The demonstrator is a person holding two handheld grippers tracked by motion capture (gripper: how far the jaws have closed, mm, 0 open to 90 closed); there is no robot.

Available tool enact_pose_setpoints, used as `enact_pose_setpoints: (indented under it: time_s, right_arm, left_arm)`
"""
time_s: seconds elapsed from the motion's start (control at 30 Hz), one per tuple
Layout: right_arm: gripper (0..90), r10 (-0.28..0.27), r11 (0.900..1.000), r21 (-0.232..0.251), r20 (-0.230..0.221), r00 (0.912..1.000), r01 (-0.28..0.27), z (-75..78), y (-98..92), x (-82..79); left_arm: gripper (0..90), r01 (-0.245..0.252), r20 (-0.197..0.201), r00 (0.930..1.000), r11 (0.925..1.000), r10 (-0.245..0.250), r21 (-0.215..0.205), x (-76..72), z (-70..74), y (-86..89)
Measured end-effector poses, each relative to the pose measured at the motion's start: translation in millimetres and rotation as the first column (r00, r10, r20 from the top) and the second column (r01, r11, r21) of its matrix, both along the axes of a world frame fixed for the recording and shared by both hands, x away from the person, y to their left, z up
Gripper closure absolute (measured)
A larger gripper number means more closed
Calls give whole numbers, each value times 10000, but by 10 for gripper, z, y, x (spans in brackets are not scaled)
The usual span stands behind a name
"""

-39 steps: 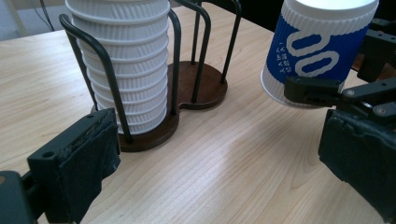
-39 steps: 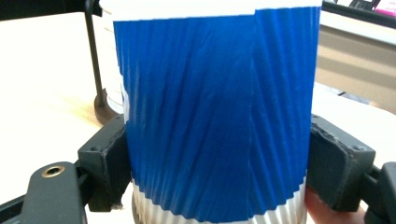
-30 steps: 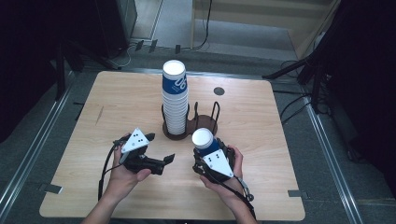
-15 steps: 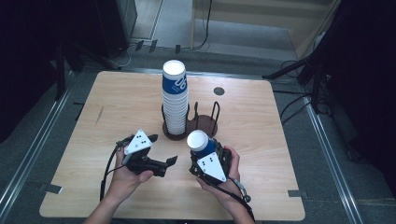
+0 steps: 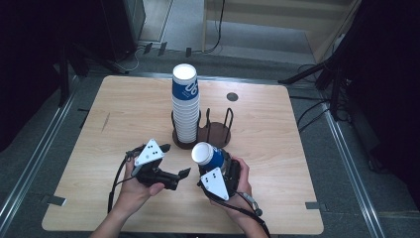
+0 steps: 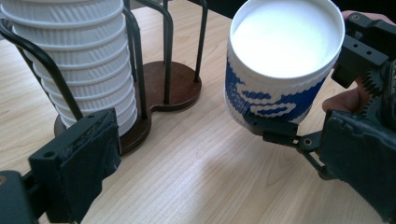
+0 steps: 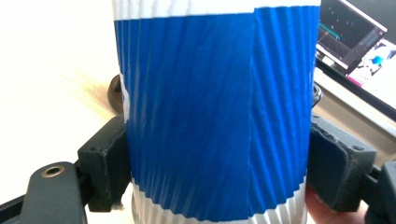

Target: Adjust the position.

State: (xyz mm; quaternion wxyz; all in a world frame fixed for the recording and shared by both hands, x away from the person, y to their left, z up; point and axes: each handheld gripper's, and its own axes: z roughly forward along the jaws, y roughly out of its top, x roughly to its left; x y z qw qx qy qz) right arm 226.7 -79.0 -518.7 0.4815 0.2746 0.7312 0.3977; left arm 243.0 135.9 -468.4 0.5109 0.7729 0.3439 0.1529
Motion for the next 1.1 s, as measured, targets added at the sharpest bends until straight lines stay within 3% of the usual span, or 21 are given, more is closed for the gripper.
enact_pose_setpoints:
  time_s: [0.37,0.6,0.97,1.1]
  right_arm:
    - [184,335,9968,-739,409,9986,-304,-42,67,-47]
    - [184,638,9926,-1076,647,9959,-566,-55,114,-90]
    - [184,1151,9781,-1865,1117,9871,-930,-80,187,-157]
    - [184,1352,9739,-1985,1170,9839,-1103,-91,204,-176]
  left_arm:
    - [1,371,25,9993,9993,-371,2,-29,4,-63]
    - [46,507,137,9986,9987,-507,8,-41,9,-77]
    - [80,1022,151,9947,9948,-1022,15,-63,-1,-127]
    - [138,1139,205,9933,9935,-1138,-25,-70,4,-121]
